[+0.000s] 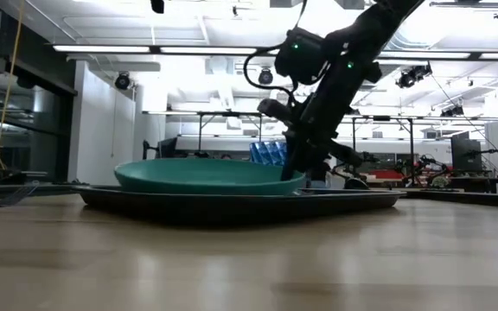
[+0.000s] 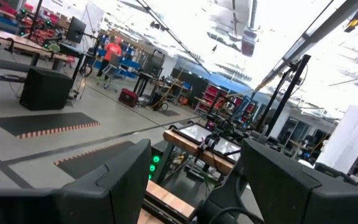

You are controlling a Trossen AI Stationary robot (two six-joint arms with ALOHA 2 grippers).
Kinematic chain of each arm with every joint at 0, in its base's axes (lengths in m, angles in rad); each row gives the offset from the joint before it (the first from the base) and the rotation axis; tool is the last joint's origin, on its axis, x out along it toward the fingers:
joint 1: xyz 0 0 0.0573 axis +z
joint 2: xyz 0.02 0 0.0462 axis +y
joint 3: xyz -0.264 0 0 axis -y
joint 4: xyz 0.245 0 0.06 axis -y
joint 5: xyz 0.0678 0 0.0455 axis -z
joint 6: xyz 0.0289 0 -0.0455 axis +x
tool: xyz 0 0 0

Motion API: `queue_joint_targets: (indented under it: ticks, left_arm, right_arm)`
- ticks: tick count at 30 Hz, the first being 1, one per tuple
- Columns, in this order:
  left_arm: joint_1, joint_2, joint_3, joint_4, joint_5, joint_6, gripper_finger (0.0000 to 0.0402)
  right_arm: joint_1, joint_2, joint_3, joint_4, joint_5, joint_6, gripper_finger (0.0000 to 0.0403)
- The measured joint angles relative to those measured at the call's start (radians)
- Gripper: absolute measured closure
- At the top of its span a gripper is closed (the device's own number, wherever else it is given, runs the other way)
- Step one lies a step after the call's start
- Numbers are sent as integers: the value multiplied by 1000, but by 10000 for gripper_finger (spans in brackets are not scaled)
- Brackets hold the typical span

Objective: Pick and place plate/cup/fork/spoon on tray
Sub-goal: Put the green plate on the black tray to the left of the blue cup, then put the purple fork on the black tray beside the orange spoon

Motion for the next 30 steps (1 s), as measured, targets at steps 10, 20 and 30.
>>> queue_joint_targets:
  ticks: [10,20,30]
  left_arm:
    - [1,0,0,0,0,1,161]
    - [1,0,0,-1,0,1,161]
    - [1,0,0,-2,0,0,161]
  right_arm:
    - [-51,1,0,-3,7,65,391]
    - [-54,0,0,-2,-56,17,269]
    - [-54,-1,0,-60,-218,-203,214]
